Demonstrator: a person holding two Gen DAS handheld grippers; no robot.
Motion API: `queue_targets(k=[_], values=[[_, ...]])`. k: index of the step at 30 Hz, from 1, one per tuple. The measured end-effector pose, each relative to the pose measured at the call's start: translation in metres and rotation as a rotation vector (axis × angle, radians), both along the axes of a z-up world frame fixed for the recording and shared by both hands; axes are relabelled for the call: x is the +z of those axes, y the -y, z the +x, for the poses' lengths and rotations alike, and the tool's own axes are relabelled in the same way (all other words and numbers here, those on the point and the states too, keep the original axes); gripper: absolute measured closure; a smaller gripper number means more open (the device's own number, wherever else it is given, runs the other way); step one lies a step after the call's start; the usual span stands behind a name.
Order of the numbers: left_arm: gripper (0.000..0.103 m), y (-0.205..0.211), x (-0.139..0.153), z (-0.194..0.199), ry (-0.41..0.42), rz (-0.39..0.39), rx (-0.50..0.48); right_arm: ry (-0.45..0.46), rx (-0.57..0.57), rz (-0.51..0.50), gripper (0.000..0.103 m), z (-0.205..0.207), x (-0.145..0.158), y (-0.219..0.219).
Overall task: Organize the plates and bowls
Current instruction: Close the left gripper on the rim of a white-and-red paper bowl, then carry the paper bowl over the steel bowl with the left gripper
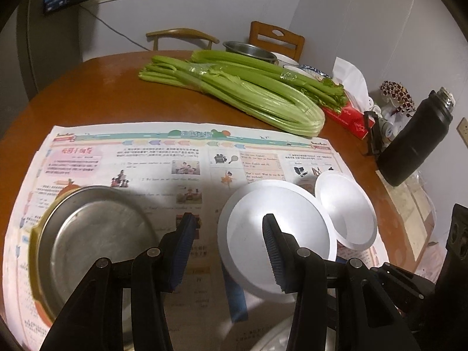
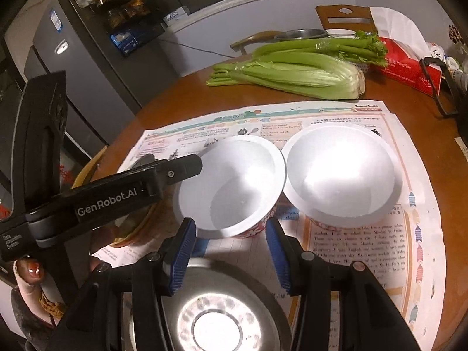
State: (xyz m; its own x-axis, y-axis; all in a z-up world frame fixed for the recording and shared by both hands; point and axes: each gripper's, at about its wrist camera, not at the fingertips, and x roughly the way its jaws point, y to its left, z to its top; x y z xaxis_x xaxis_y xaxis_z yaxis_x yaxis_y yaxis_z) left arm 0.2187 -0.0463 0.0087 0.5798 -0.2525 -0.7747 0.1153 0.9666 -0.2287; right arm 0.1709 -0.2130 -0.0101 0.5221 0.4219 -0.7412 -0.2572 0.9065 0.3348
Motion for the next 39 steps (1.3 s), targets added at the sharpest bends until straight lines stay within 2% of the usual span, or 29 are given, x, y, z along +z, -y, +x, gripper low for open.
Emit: queue_targets(k=[21, 30, 39], values=[[0.054, 0.007, -0.022, 0.017, -0.048, -0.063, -0.045, 0.029, 0.019, -0.099, 0.052, 0.02, -0.008, -0.02], [0.054, 0.006, -0.011, 0.005, -0.022, -0.065, -0.052, 0.059, 0.015, -0.098, 0.052, 0.012, 0.001, -0.02], [0.054, 0.006, 0.012, -0.023, 0.03, -0.061, -0.043, 0.09, 0.021, -0.08, 0.052, -0.004, 0.014, -0.018]])
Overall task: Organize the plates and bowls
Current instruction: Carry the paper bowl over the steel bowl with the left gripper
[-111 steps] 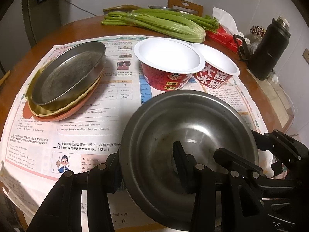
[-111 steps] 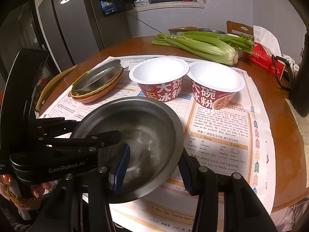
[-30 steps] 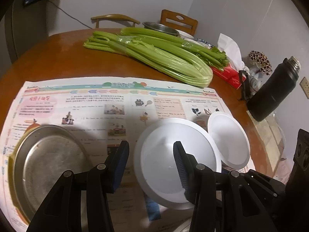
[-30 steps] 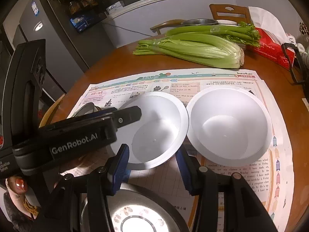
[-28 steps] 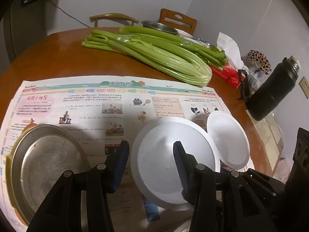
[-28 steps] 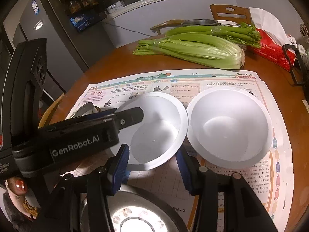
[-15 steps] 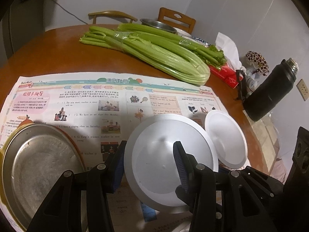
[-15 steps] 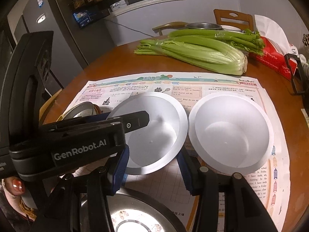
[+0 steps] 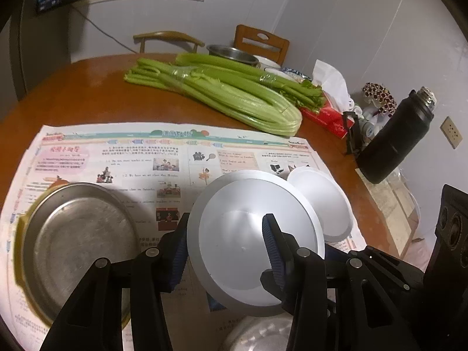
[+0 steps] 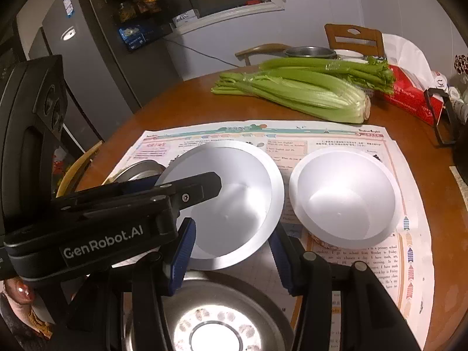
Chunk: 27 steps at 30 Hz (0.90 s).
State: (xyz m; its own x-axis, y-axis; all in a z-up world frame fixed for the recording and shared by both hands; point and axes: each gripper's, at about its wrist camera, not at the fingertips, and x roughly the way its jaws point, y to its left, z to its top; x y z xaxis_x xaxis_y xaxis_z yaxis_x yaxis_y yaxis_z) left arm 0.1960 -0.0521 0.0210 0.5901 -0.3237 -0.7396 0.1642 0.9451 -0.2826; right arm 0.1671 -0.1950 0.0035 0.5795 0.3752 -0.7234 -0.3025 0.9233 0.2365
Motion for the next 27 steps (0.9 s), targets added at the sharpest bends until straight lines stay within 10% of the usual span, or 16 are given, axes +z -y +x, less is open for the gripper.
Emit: queue_targets(k=[27], values=[[0.054, 0.011, 0.059, -0.073, 0.103, 0.032, 0.004, 0.14, 0.018, -0.001, 0.052, -0.069, 0.057, 0.007]])
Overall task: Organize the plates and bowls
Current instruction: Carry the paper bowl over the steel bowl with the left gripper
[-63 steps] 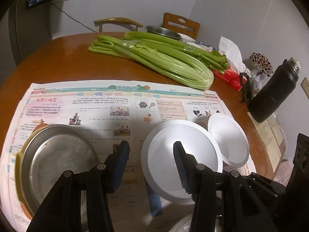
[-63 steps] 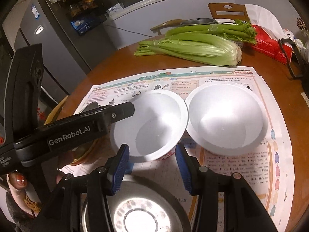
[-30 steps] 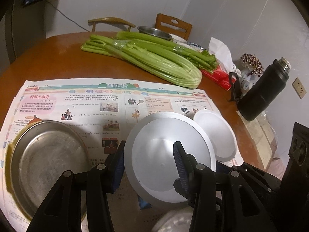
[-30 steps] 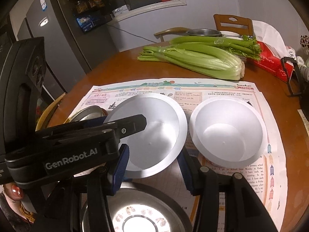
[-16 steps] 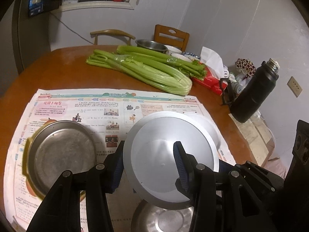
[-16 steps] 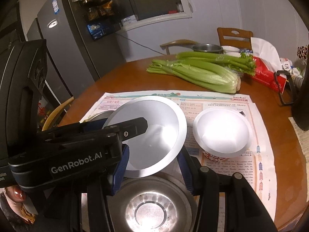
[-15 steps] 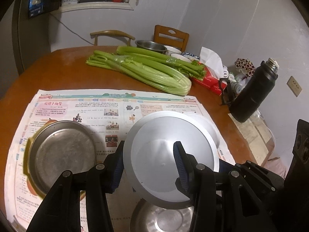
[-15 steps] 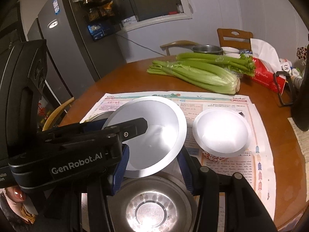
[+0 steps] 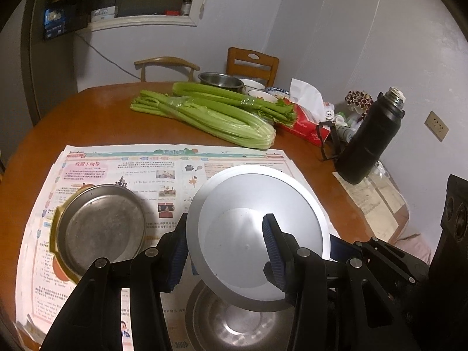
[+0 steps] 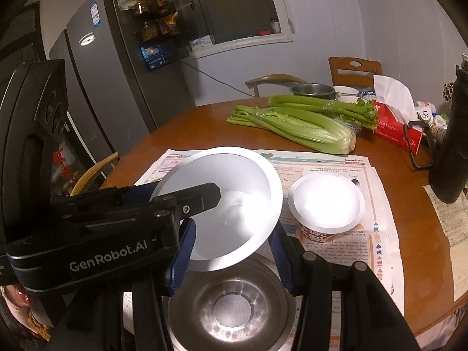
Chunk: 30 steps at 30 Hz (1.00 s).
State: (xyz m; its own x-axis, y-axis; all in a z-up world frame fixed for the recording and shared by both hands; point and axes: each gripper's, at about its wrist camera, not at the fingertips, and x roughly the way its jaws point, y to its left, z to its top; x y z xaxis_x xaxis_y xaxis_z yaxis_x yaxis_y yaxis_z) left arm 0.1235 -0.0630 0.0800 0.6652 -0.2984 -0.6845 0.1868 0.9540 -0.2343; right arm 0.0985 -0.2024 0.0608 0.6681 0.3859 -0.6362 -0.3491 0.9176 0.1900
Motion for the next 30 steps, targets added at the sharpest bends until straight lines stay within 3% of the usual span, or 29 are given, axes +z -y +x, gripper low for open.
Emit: queue_targets(k=[20, 30], values=[[0.054, 0.004, 0.004, -0.025, 0.007, 0.016, -0.011, 0.026, 0.032, -0.016, 0.052, -0.024, 0.006, 0.005], [0.054, 0.011, -0.015, -0.034, -0.037, 0.043, -0.029, -0.005, 0.055, -0.044, 0.052, -0.033, -0.009, 0.006]])
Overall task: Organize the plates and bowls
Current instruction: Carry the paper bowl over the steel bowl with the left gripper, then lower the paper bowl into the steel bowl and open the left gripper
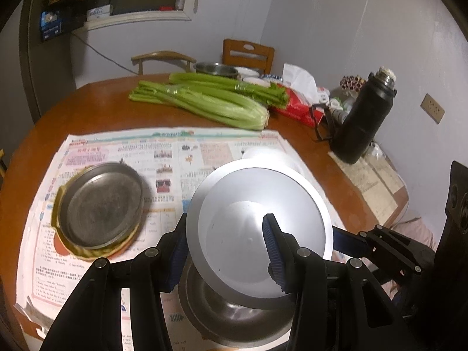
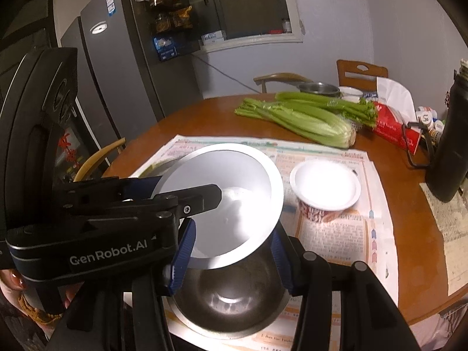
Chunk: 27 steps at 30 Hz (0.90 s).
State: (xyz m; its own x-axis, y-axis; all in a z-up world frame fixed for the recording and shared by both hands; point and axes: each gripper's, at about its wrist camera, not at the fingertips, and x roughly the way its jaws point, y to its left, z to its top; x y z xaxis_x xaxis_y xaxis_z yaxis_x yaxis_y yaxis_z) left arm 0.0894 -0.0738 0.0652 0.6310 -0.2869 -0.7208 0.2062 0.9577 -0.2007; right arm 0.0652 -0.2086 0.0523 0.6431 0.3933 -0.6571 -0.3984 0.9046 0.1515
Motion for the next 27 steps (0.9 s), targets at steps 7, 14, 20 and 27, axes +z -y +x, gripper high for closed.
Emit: queue_targets(k=[7, 14, 20, 27], values=[[0.054, 0.005, -0.04, 0.001, -0.097, 0.021, -0.014, -0.083, 0.018, -0.047, 0.052, 0.0, -0.034, 0.0], [0.054, 0.012, -0.064, 0.004, -0.148, 0.049, -0.035, -0.132, 0.025, -0.091, 0.052, 0.002, -0.061, 0.002], [0.052, 0.012, -0.07, 0.005, -0.16, 0.06, -0.037, -0.135, 0.025, -0.118, 0.052, 0.003, -0.068, 0.004], [0.052, 0.008, -0.066, 0.006, -0.143, 0.055, -0.032, -0.116, 0.031, -0.121, 0.052, 0.001, -0.063, 0.006]])
